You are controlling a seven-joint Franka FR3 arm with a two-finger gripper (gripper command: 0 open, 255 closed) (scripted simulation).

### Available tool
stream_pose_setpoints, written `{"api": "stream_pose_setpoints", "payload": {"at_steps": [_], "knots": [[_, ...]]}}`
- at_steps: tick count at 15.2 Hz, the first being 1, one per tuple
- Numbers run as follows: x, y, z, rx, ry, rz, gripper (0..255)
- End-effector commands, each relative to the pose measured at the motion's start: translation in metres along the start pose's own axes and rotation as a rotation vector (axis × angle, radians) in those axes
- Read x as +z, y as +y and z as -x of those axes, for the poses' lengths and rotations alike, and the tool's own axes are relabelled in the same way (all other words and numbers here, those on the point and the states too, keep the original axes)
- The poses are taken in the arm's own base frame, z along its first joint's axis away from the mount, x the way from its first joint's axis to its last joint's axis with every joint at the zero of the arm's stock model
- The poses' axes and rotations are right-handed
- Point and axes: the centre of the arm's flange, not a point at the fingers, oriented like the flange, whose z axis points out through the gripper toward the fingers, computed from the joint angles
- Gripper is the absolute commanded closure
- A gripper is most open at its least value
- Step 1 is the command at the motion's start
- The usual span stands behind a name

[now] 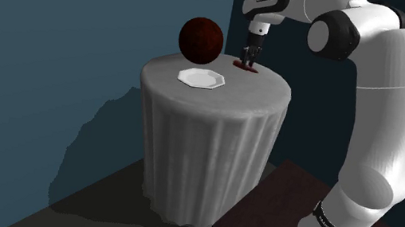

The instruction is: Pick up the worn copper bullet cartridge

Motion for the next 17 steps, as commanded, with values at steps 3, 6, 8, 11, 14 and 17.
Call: {"api": "stream_pose_setpoints", "payload": {"at_steps": [3, 6, 8, 11, 14, 17], "knots": [[0.001, 0.000, 0.000, 0.000, 0.000, 0.000, 255], [0.001, 0.000, 0.000, 0.000, 0.000, 0.000, 255], [0.001, 0.000, 0.000, 0.000, 0.000, 0.000, 255], [-0.010, 0.000, 0.000, 0.000, 0.000, 0.000, 255], [-0.026, -0.001, -0.001, 0.000, 0.000, 0.000, 255], [-0.042, -0.002, -0.001, 0.000, 0.000, 0.000, 255]]}}
